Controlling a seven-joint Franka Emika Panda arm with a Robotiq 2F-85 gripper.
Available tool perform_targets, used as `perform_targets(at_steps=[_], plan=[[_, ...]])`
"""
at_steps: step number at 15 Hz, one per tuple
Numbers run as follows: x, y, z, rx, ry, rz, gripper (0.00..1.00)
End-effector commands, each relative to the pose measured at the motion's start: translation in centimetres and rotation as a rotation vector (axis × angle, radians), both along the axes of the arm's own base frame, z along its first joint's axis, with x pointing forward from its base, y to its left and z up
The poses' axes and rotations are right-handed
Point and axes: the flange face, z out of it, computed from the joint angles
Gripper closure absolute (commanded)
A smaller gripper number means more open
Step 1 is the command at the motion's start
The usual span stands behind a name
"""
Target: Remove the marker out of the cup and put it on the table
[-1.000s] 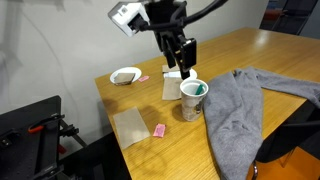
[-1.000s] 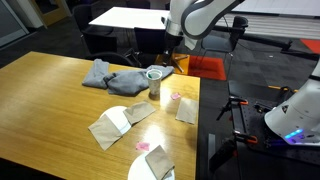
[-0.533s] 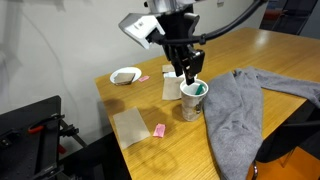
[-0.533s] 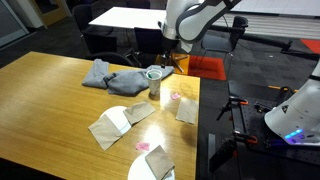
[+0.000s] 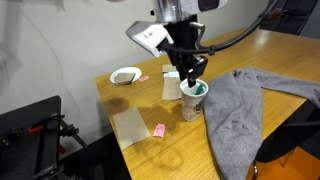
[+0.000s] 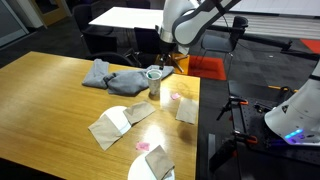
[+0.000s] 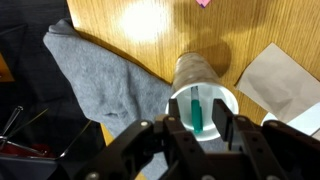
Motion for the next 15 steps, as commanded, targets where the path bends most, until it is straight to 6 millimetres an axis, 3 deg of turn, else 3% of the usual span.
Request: perform_targets(at_steps=[1, 15], plan=[[1.1, 0.1, -0.4, 0.012, -0.038, 0.034, 0.60], [4.0, 0.2, -4.7, 0.029, -0.039, 0.049, 0.65]])
